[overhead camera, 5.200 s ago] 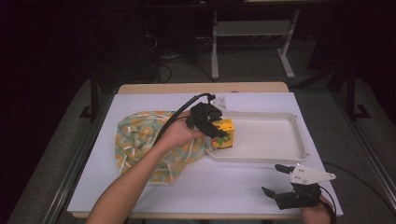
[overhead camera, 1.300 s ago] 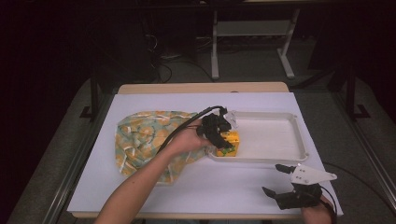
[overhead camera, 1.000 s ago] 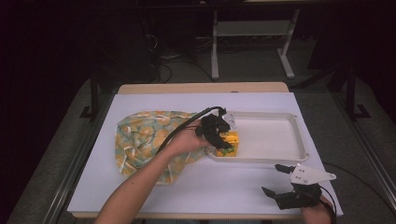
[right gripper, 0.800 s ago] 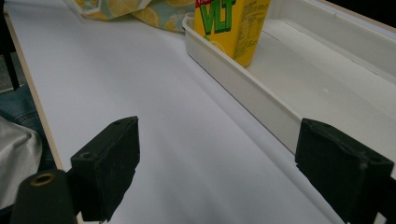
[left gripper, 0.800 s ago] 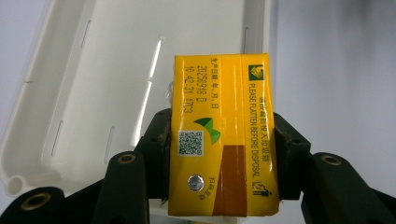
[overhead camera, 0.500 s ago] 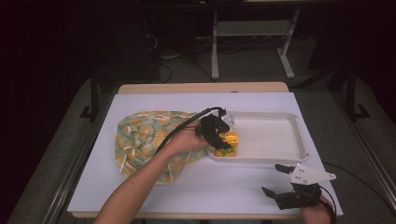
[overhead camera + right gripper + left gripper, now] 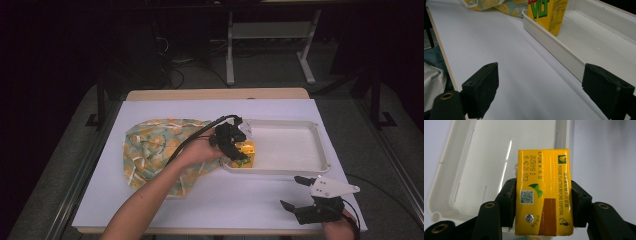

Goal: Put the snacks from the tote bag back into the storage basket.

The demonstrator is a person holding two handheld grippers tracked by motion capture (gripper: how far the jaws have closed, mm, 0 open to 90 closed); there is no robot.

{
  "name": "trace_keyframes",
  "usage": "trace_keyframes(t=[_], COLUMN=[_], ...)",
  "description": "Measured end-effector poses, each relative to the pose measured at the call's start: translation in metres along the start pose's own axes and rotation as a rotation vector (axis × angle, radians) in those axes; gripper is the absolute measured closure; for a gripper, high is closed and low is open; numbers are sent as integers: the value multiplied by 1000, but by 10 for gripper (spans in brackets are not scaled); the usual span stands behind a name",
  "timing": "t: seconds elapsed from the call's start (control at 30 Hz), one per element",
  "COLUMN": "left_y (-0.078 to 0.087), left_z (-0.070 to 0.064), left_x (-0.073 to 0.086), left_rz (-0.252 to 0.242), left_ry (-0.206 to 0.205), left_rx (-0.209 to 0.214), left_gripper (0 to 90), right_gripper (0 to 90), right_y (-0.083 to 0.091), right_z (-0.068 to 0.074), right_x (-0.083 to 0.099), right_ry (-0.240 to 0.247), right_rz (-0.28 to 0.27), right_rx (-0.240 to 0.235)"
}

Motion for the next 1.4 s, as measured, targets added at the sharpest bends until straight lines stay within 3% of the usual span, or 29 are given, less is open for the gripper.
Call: trace_keyframes(t=[0.73,0.97,1.23,1.4], left_y=[17,21,28,33], left_z=[-2,-5,-9,-11], left_x=[6,8,15,20], left_rz=[-56,-76,-77,-101], left_ry=[33,51,53,84], left_rx=[-14,-1,-29,-30], left_gripper=[336,299,290,279], right_gripper=[134,134,134,134], right_y=[-1,-2,-2,-2], right_z=[-1,-2,-1,-3], right_x=[0,0,1,1], right_ry=[-7,-7,-20,-24], right_rz=[-3,-3,3,0], right_rx=[1,-1,3,4])
Point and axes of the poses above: each handheld gripper's, and its own axes: y roughly backward along the jaws, x roughly out of its underside, z roughly to its left, the point moved 4 cm from there along -y, roughly forward along the jaws, and after that the axes turned 4 degrees about z, right-handed, at the moved point
